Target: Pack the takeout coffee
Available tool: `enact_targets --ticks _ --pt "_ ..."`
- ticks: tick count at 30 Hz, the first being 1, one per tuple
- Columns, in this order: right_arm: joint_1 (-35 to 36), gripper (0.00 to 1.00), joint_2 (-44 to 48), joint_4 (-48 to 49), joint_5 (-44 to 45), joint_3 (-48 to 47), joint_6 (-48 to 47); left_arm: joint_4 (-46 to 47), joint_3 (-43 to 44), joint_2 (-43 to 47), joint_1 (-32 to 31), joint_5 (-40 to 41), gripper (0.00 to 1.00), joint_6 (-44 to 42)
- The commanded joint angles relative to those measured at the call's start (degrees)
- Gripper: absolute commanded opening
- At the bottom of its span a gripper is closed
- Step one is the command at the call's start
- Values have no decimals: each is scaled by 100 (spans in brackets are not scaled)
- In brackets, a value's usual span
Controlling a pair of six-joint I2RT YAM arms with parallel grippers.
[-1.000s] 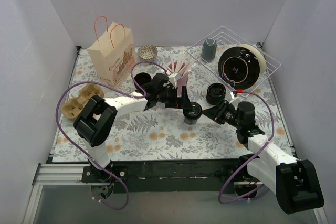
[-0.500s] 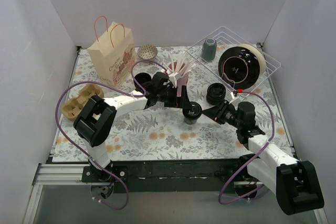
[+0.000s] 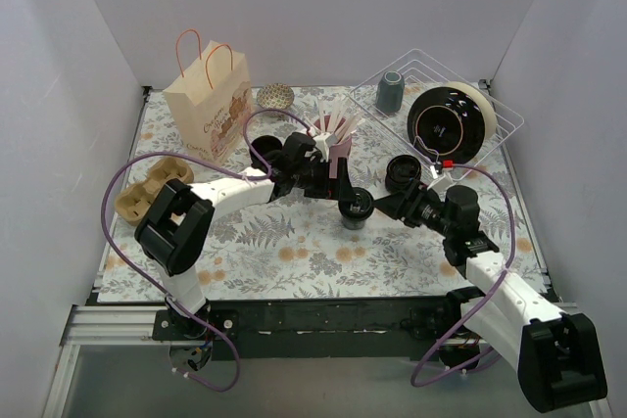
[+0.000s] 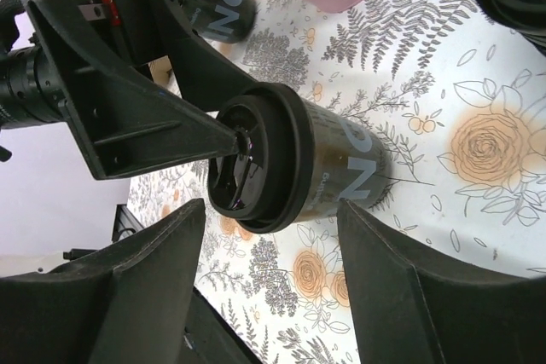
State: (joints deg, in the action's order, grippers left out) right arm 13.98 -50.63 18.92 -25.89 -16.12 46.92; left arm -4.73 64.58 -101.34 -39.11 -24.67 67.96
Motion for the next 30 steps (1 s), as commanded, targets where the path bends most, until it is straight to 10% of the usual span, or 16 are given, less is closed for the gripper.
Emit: enact_targets --ticks 1,30 --pt "184 72 -61 -37 49 -278 -60 -81 -85 483 35 296 84 32" --pt "773 65 -2047 332 216 -1314 -894 236 -806 835 35 718 78 1237"
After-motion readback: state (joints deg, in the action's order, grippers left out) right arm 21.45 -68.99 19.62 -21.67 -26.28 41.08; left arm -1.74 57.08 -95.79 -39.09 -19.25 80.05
